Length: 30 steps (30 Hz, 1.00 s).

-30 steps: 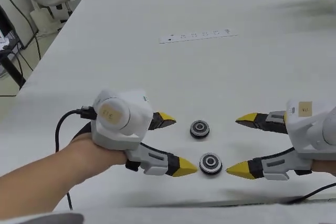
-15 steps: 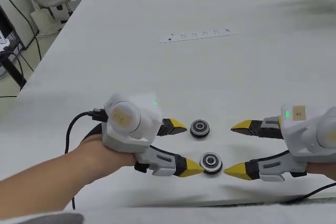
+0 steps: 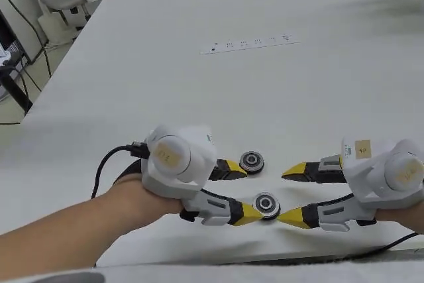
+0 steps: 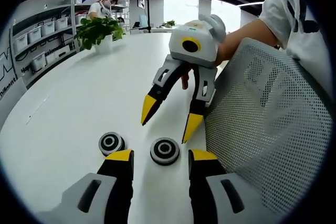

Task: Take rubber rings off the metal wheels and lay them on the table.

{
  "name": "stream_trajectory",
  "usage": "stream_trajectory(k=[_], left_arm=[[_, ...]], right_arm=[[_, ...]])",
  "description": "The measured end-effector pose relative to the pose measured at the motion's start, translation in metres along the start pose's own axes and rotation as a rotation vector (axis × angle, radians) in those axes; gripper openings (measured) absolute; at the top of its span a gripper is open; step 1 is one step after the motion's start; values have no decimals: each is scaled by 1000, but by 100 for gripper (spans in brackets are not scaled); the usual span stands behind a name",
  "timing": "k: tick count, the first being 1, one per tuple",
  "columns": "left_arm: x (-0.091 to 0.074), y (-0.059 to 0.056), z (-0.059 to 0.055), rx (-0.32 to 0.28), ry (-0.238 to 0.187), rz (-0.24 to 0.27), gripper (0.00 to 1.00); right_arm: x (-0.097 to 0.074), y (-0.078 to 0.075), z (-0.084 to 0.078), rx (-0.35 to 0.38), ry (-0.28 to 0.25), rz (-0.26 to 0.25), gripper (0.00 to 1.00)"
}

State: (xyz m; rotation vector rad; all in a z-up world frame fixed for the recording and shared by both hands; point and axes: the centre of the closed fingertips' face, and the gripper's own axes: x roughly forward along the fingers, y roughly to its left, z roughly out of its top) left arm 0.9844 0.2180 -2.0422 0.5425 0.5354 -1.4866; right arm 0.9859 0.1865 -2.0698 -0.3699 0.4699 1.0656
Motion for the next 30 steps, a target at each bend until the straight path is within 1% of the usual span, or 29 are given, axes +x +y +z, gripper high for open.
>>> stream_trajectory(k=[5, 11, 14, 19, 22, 28, 30], left_arm=[[6, -4, -1, 11, 8, -17, 33], [12, -7, -3, 10, 17, -33, 28], [13, -7, -5, 21, 26, -37, 22], [16, -8, -5, 12, 22, -42, 20], [18, -8, -5, 11, 22, -43, 16], [21, -7, -7, -22, 17, -40, 15], [22, -7, -6, -13, 10, -40, 14]], right_arm=[[0, 1, -1, 6, -5, 7, 37], [2, 3, -3, 12, 1, 13, 37], [2, 3, -4, 13, 1, 15, 37], [3, 4, -5, 14, 5, 19, 37], [3, 4, -6, 19, 6, 21, 37], [4, 7, -7, 21, 10, 24, 37], [4, 7, -7, 23, 10, 23, 37]])
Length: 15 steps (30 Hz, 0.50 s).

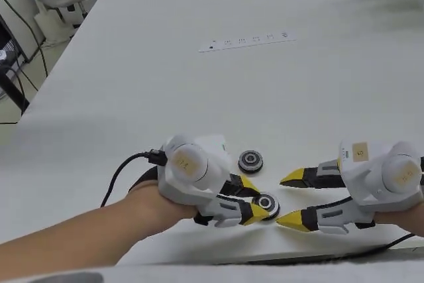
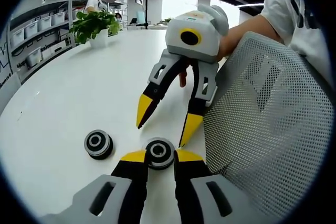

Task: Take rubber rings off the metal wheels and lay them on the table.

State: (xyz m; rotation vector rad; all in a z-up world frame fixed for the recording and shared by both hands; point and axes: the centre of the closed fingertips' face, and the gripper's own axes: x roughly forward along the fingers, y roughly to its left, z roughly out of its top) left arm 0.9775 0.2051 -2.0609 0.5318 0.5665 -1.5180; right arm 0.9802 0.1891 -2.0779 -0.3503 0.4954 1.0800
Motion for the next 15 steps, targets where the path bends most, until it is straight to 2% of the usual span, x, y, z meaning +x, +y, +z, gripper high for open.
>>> stream_trajectory(k=[5, 11, 15], left_arm=[[1, 1, -1, -5, -2, 6, 11], [2, 2, 0, 36, 0, 25, 9], [2, 2, 0, 36, -1, 35, 8]], right_arm=[[0, 0, -1, 4, 1, 0, 36], [-1, -1, 0, 10, 2, 3, 36], [-1, -1, 0, 16, 3, 7, 35]])
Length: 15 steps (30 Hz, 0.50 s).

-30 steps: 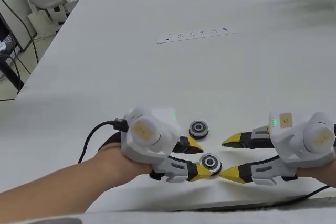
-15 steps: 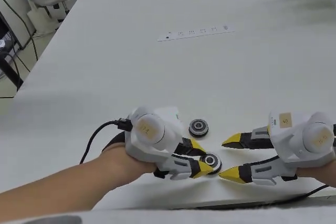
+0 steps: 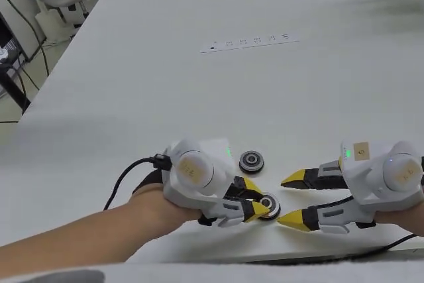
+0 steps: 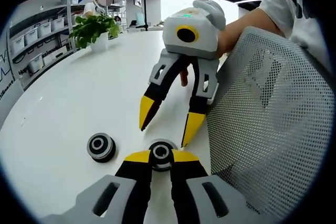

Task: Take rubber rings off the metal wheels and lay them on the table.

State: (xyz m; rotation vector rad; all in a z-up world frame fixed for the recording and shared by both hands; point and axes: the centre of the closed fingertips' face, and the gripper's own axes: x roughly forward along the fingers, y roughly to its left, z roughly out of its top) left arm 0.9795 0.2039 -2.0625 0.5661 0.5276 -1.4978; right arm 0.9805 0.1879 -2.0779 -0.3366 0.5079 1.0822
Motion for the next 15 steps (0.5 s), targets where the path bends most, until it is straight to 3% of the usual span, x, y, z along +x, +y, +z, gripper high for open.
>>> stream_trajectory(k=[9, 15], left_arm=[[1, 0, 0, -13, -9, 8, 8], [1, 0, 0, -9, -11, 13, 8]], right_arm=[[2, 3, 7, 38, -26, 21, 33], [5, 4, 10, 28, -11, 49, 31]])
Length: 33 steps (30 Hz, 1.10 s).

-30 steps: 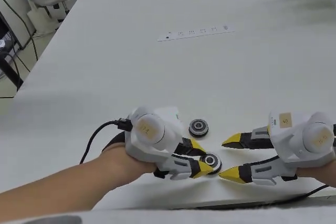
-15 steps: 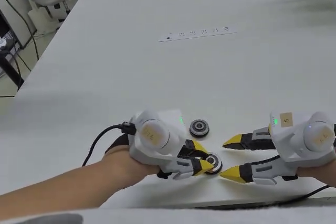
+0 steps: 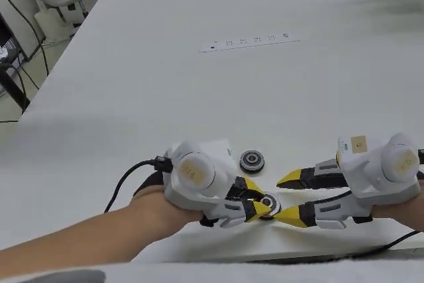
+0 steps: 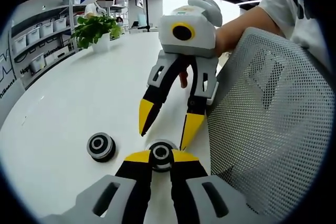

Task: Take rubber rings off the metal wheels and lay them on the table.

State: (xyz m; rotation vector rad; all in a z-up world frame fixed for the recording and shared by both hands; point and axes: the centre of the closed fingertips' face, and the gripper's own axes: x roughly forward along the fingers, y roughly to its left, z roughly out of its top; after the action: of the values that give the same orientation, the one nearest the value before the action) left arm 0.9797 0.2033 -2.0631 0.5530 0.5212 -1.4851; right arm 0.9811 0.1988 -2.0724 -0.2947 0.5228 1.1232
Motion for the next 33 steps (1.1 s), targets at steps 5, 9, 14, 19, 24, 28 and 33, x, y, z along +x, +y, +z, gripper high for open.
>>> stream_trajectory(k=[5, 9, 14, 19, 24, 28, 33], left_arm=[[0, 0, 0, -1, -2, 3, 8], [0, 0, 0, -3, -5, 4, 7], [0, 0, 0, -2, -6, 6, 7], [0, 0, 1, 4, -5, 8, 7], [0, 0, 0, 6, -6, 9, 7], [0, 0, 0, 5, -6, 9, 7], [0, 0, 0, 7, -7, 10, 7]], right_arm=[[5, 2, -3, -7, 20, 24, 30], [8, 5, -5, -8, 31, 37, 30], [10, 6, -3, 19, 18, 40, 28], [10, 7, -2, 26, 16, 36, 26], [8, 7, -4, 42, 16, 33, 24], [6, 6, -6, 60, 13, 28, 23], [3, 6, -8, 80, 16, 25, 20]])
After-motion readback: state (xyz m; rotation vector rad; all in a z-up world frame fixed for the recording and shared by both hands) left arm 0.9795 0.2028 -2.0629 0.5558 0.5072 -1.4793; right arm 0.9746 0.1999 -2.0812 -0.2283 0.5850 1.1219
